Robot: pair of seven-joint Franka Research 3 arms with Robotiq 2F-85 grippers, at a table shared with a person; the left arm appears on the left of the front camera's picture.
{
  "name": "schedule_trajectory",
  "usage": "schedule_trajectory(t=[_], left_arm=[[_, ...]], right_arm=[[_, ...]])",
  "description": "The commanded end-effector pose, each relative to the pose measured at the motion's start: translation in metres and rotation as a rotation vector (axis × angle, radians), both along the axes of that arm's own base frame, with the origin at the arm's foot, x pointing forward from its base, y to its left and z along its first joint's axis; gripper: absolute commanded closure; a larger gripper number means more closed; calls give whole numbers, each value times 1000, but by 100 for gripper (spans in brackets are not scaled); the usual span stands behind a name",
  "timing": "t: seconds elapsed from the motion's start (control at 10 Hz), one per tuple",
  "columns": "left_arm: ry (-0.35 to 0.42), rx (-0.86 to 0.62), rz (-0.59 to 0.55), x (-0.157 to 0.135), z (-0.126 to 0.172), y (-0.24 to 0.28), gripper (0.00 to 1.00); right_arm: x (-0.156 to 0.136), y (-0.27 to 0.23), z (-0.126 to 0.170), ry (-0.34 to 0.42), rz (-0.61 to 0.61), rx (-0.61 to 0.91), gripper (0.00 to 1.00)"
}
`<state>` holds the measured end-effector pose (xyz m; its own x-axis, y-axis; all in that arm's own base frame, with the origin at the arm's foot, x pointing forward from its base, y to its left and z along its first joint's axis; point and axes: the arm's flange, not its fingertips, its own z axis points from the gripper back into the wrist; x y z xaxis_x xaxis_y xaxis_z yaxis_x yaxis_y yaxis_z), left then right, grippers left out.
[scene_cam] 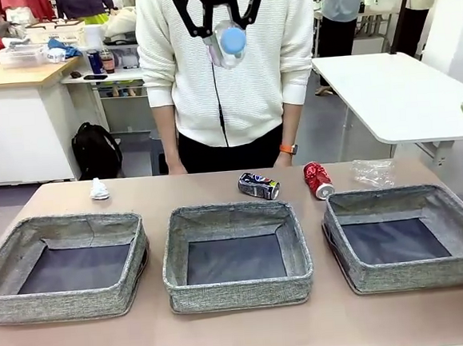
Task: Sort the waste into the appropriate baskets.
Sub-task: Pick up the waste item pointed out by the person, then place the picked waste into the Fabric basket indicated by the person.
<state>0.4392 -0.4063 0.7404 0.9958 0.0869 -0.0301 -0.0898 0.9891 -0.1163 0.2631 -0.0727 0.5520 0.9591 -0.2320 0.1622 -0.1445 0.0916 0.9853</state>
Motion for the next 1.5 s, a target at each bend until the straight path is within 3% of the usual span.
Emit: schedule_trajectory(t=[0.0,0.3,0.4,1.4], left_arm=[[-19,20,-19,18,37,-11,73],[-68,9,-30,20,44,-8,73],[-26,-14,0,-3,16,9,73],[-26,-14,0,-3,16,9,73]], right_arm=[[2,1,1,-28,2,15,0],[2,1,1,-28,2,15,0],[2,1,1,-28,2,15,0],[2,1,1,-28,2,15,0]])
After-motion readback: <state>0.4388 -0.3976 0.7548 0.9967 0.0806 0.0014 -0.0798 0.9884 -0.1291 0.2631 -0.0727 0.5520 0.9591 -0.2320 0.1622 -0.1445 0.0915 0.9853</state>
